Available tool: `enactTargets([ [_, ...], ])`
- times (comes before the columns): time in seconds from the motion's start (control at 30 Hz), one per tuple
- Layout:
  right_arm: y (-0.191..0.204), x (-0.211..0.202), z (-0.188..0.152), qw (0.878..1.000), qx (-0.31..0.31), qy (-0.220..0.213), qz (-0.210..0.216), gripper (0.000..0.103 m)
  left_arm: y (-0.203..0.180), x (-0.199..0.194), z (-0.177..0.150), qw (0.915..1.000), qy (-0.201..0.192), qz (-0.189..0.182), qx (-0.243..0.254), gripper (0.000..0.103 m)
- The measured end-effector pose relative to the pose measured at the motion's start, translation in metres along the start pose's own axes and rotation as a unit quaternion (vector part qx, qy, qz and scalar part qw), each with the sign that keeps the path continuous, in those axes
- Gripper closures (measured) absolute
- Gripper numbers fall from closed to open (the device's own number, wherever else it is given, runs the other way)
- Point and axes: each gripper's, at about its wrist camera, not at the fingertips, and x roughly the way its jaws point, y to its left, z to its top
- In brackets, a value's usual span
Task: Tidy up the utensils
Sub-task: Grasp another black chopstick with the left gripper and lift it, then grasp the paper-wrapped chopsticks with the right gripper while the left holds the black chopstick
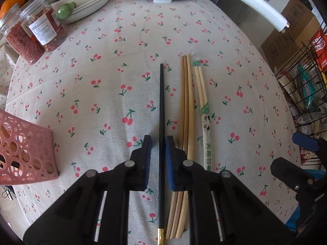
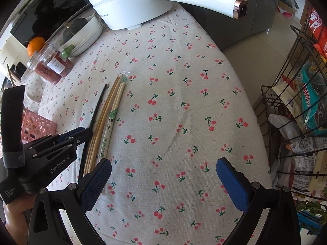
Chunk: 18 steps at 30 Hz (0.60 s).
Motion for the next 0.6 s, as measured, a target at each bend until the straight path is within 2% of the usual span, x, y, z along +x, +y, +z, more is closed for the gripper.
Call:
enactTargets([
  [0.17,0.001,0.003,0.0,1.0,-0.002,0.003,-0.002,0.0,-0.005,0.004,0.013,0.9993,0.032,0.014,0.01,0.087],
  [0.23,0.003,0.006,0.0,1.0,-0.005,0.007,-0.005,0.0,-0.004,0.007,0.02,0.9989,0.045,0.009,0.01,0.087],
  [0.3,0.005,0.011,-0.002,1.0,-0.01,0.015,-0.008,0.0,0.001,0.008,0.022,0.9986,0.052,0.006,0.0,0.097],
  [0.43,0.011,0.016,-0.004,0.999,-0.023,0.027,-0.016,0.0,0.014,-0.002,0.009,0.9995,0.03,-0.007,-0.006,0.096],
  [0.6,0.016,0.018,-0.006,0.999,-0.031,0.029,-0.017,0.0,0.035,-0.037,-0.021,0.9987,-0.023,-0.043,-0.014,0.096],
])
